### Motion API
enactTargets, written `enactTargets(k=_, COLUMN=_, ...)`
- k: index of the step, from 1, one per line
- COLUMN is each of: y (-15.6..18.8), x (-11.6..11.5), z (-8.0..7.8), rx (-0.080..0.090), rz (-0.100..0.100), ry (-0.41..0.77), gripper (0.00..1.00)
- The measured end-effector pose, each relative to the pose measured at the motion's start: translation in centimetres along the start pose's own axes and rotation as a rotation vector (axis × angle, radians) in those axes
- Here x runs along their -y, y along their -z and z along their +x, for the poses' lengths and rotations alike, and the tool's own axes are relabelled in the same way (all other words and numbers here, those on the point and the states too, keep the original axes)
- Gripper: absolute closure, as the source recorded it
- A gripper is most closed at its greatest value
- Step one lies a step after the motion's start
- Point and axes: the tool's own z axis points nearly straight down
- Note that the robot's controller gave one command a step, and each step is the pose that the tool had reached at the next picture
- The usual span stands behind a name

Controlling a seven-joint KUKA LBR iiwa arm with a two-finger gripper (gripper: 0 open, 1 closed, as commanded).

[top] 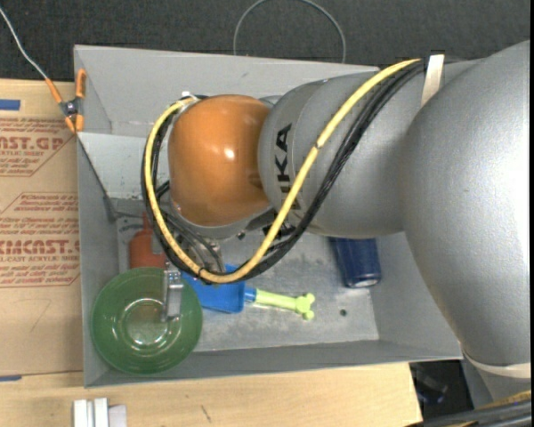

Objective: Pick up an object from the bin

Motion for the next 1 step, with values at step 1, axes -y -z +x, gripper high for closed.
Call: enactTargets(k=1, y=0.48, x=0.14, z=-0.19, rx=0.007, rz=-0.002, ry=-0.003, gripper=0.00)
